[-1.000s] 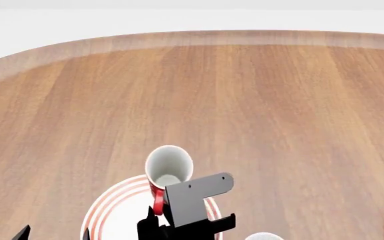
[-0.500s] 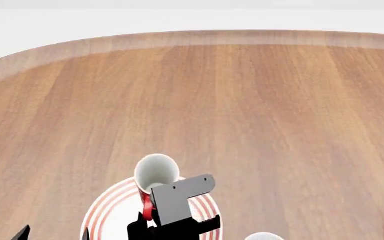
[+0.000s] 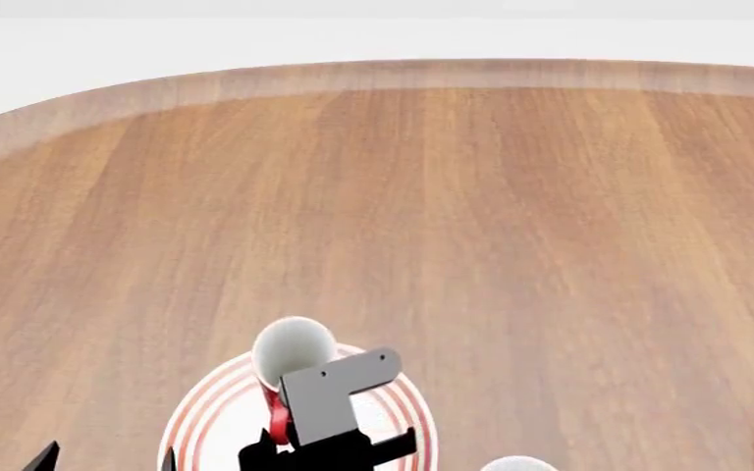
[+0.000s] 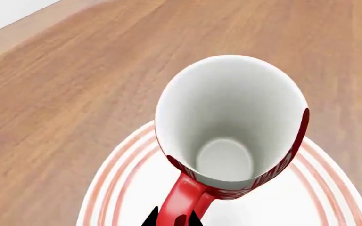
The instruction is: Put the red mug on the left plate.
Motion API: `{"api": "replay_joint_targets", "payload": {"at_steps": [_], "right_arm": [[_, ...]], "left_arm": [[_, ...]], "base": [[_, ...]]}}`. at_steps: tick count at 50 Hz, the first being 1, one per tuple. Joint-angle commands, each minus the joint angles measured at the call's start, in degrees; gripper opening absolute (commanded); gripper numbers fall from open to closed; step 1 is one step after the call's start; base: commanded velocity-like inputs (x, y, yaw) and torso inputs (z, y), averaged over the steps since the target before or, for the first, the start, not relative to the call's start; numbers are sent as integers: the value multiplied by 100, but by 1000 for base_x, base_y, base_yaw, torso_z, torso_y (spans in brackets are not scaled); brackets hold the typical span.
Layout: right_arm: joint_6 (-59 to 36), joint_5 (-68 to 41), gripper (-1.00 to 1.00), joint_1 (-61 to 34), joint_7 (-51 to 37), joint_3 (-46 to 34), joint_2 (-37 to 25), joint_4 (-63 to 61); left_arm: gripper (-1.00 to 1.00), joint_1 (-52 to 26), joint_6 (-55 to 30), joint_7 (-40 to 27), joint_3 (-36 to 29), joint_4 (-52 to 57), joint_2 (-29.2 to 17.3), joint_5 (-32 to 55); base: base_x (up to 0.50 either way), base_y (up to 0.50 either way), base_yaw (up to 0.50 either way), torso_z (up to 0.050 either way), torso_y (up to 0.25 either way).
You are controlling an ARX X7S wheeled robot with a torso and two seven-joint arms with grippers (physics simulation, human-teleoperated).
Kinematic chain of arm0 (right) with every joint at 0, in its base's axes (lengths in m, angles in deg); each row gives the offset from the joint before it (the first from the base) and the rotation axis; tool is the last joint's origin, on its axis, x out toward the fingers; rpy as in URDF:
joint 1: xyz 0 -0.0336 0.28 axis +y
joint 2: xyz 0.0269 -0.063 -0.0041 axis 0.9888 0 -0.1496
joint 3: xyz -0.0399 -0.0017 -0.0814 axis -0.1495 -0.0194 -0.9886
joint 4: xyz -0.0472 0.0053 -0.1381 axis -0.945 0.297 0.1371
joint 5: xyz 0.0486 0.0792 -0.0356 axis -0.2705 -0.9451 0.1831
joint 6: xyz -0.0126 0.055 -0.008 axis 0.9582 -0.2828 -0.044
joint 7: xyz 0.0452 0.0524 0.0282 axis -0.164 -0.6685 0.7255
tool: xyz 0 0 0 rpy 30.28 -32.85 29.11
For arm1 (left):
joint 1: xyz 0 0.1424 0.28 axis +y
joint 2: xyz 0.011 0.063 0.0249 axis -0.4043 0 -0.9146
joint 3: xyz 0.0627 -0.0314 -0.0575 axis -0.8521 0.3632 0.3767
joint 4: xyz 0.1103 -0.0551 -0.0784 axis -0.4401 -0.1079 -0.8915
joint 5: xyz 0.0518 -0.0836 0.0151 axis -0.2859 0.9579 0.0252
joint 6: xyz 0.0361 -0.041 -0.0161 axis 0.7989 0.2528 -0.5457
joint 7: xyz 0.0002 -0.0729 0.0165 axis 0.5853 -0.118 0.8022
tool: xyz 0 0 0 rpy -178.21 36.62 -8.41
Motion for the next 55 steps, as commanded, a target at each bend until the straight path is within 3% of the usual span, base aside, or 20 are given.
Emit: {"api": "replay_joint_targets", "payload": {"at_steps": [1,55], "right_arm": [[17,64,-100,-77,76,-73,144,294],[5,-215,-100,-278,84,-344,266,836]], "left_arm": [[100,5,-7,-20,-14,28,-16,13],[100,0,5,-74,-89,70,-74,58]], "base": [[0,0,0,0,0],[0,0,0,0,0]]}}
